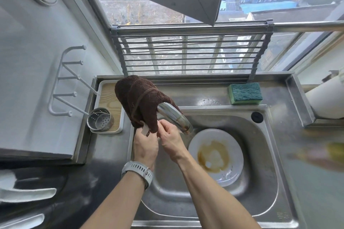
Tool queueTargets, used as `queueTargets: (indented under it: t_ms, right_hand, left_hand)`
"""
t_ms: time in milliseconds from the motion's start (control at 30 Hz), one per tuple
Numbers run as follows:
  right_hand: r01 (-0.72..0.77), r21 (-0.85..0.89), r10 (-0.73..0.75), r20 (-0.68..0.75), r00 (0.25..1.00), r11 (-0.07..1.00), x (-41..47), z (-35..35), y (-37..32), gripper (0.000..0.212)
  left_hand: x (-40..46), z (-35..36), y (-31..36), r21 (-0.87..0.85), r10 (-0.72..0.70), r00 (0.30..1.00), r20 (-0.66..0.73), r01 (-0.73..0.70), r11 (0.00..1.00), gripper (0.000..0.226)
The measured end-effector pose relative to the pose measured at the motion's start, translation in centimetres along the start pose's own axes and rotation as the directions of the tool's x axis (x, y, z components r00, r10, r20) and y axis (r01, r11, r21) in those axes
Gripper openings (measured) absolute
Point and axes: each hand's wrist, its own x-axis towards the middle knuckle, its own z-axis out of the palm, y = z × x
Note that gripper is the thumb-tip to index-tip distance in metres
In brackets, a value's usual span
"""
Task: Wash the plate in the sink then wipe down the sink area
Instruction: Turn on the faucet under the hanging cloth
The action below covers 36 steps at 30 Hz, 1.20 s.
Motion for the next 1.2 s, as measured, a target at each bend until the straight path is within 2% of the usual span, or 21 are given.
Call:
queueTargets:
  t_ms: [133, 367, 533, 667, 800, 867, 933, 1000, 1100, 1167, 1200]
  right_hand:
    - [-0.022, 0.043, 0.021, 0.033, 0.999, 0.999, 0.7, -0.2, 1.0, 0.018]
    - [-0.033, 0.104, 0.023, 0.096, 0.995, 0.994, 0.8, -0.8, 1.4, 0.016]
    - [-0.069, 0.149, 0.055, 0.095, 0.994, 0.986, 0.7, -0.5, 1.7, 0.046]
    - [-0.108, 0.222, 0.087, 0.104, 0.991, 0.969, 0.7, -0.3, 1.9, 0.055]
    - [-0.13, 0.264, 0.107, 0.099, 0.989, 0.956, 0.8, -0.3, 2.0, 0.066]
    - [-0.126, 0.273, 0.101, 0.106, 0.989, 0.954, 0.8, -0.3, 1.8, 0.07]
    - [-0.101, 0.251, 0.076, 0.107, 0.991, 0.963, 0.7, -0.2, 1.6, 0.068]
    - [-0.089, 0.263, 0.066, 0.094, 0.993, 0.961, 0.5, -0.1, 1.3, 0.065]
    - [-0.111, 0.303, 0.09, 0.081, 0.993, 0.947, 0.3, 0.0, 1.3, 0.056]
    - [-0.109, 0.327, 0.089, 0.075, 0.993, 0.939, 0.2, 0.1, 1.6, 0.05]
    - [-0.116, 0.341, 0.095, 0.078, 0.992, 0.933, 0.2, 0.1, 1.6, 0.047]
  left_hand:
    - [-0.9, -0.3, 1.2, 0.016, 0.035, 0.999, -0.02, -0.034, 0.999, 0.014]
    - [-0.5, 0.2, 0.9, 0.005, 0.047, 0.995, -0.089, -0.047, 0.999, 0.016]
    - [-0.7, 0.3, 1.2, 0.026, 0.028, 0.992, -0.123, -0.025, 0.999, 0.016]
    - [-1.0, 0.3, 1.5, 0.047, -0.006, 0.991, -0.131, 0.012, 0.999, 0.03]
    - [-1.3, 0.3, 2.0, 0.039, 0.038, 0.986, -0.16, -0.033, 0.999, 0.017]
    - [-1.3, 0.4, 1.9, 0.043, 0.03, 0.987, -0.157, -0.023, 0.999, 0.022]
    - [-1.4, 0.4, 2.0, 0.024, 0.017, 0.986, -0.167, -0.014, 1.0, 0.036]
    - [-1.6, 0.4, 2.3, 0.019, 0.022, 0.984, -0.176, -0.019, 1.0, 0.037]
    - [-1.9, 0.3, 2.8, 0.037, 0.025, 0.984, -0.177, -0.019, 0.999, 0.03]
    - [-1.8, 0.2, 2.6, 0.049, 0.035, 0.984, -0.174, -0.027, 0.998, 0.011]
    - [-1.6, 0.2, 2.5, 0.043, 0.036, 0.984, -0.174, -0.029, 0.999, 0.013]
